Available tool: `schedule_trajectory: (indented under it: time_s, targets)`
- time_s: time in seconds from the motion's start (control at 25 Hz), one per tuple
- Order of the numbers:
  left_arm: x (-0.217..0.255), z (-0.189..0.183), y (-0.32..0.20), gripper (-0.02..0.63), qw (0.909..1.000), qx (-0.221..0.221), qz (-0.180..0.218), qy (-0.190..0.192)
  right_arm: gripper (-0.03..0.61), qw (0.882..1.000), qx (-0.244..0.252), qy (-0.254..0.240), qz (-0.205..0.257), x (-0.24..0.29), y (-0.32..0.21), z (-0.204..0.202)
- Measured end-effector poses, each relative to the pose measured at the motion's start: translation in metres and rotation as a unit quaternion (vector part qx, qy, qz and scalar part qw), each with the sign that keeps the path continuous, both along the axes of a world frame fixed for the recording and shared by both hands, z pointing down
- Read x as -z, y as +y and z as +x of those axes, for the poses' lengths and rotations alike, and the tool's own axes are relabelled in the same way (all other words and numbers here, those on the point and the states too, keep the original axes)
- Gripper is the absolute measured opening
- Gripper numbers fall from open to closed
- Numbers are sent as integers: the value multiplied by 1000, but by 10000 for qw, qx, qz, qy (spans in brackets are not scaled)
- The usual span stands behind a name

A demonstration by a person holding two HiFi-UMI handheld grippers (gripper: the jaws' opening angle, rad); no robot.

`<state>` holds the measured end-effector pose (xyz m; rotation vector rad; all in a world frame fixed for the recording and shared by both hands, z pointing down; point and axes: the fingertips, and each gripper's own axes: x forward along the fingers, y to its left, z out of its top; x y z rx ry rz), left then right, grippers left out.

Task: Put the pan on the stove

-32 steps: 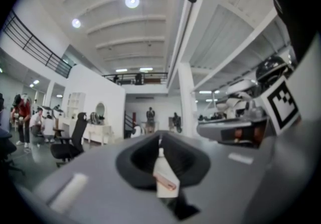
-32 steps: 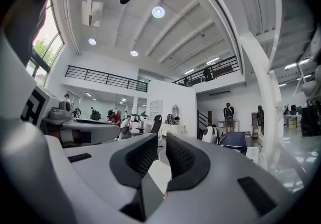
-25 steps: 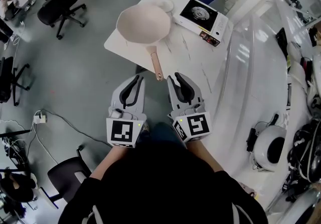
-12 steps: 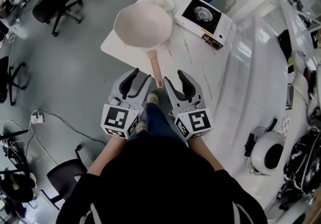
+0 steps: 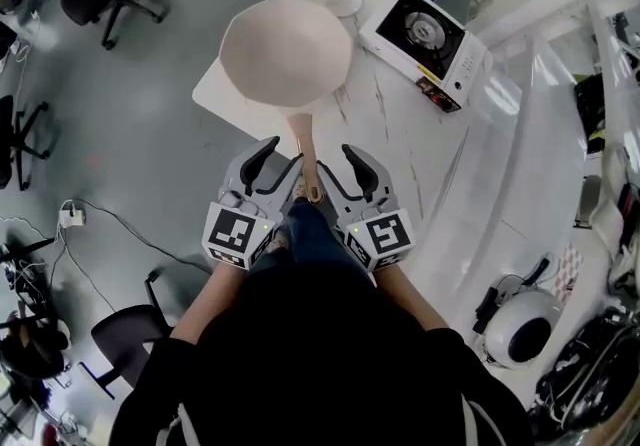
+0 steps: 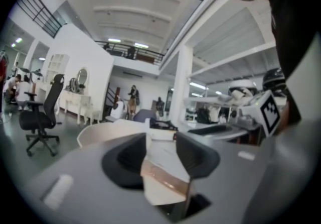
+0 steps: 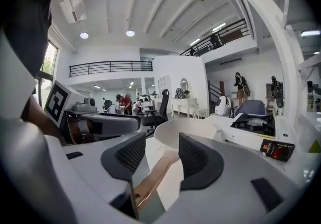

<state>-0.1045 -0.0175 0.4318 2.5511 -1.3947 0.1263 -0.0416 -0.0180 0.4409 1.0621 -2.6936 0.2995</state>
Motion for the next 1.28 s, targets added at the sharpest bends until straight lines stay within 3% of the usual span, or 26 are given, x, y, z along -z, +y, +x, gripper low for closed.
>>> schedule_trajectory:
  time_s: [0.08,0.24,0.52,0.68,0.84,1.08,1.16,1.28]
  targets:
    - [-14,2,-10,189,9998,-17,-195,77,176,9995,214,30,-251,-16,-7,-2]
    - [-52,7,-23,236,9951,-75,-959,251,187,9944,670,38,-823,-47,-11,-6]
    - [-98,8,-43,269,9745,69,-2068,873,207,9733,1495,-174,-1732,-79,-13,-10]
    - [-117,11,-44,318,9492,-30,-2777,1476,215,9556,1766,-317,-2336,-93,-7,-12]
    - [-132,16,-43,323,9121,-374,-3342,2346,218,9317,1992,-514,-2993,-105,0,-17]
    - [-136,37,-44,325,8665,-1441,-3567,3180,227,8852,2633,-760,-3758,-118,22,-26]
    - [-138,42,-45,325,8569,-1685,-3607,3275,227,8725,2801,-880,-3906,-120,29,-31]
    - [-142,51,-43,325,8537,-1968,-3590,3219,227,8559,3103,-969,-4021,-119,40,-38]
